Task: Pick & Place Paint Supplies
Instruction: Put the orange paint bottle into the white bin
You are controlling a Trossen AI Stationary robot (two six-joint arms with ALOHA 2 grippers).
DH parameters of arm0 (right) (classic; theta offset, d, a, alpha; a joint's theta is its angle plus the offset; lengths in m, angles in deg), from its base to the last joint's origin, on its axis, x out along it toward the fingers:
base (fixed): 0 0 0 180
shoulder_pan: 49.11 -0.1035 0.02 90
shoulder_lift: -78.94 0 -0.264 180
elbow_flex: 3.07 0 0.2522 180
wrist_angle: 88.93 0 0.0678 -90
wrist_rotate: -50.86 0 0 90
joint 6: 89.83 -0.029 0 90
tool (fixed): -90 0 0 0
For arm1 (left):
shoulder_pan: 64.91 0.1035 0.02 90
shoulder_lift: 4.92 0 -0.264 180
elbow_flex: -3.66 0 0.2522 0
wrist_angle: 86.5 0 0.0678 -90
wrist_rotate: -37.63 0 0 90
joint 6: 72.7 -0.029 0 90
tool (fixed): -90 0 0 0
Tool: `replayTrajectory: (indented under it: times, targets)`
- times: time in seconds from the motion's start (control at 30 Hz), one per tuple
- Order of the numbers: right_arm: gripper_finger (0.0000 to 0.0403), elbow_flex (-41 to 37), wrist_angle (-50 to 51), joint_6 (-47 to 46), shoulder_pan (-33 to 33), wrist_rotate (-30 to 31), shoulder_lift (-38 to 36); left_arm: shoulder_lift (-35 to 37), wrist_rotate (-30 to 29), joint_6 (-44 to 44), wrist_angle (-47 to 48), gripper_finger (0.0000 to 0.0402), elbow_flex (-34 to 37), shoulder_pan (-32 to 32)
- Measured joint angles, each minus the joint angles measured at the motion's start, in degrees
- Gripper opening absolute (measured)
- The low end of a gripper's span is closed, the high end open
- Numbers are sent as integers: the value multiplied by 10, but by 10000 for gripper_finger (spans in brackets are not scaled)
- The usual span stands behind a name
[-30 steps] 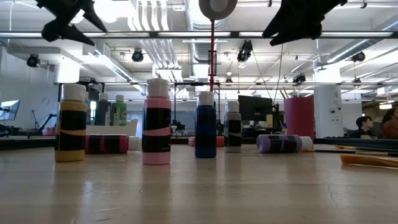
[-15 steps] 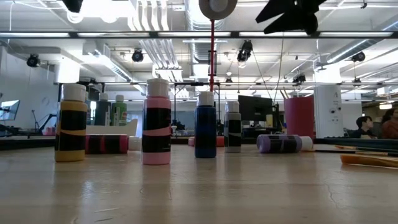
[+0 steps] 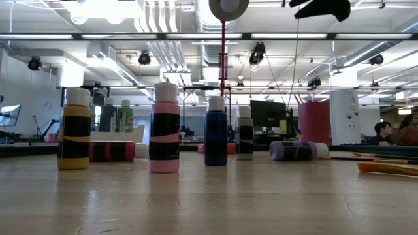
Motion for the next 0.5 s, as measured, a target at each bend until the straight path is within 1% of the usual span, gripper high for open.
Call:
replayTrajectory:
  times: [0.3, 0.37, 0.4, 0.5]
  targets:
    - [190, 0, -5, 1, 0, 0, 2, -11, -1, 3, 0, 287, 0, 0]
    - [187, -1, -4, 1, 0, 1, 7, -14, -1, 18, -6, 287, 0, 0]
    - [185, -1, -7, 1, 0, 3, 9, -16, 5, 26, -11, 287, 0, 0]
    - [179, -1, -10, 1, 0, 4, 13, -21, 54, 19, -12, 287, 0, 0]
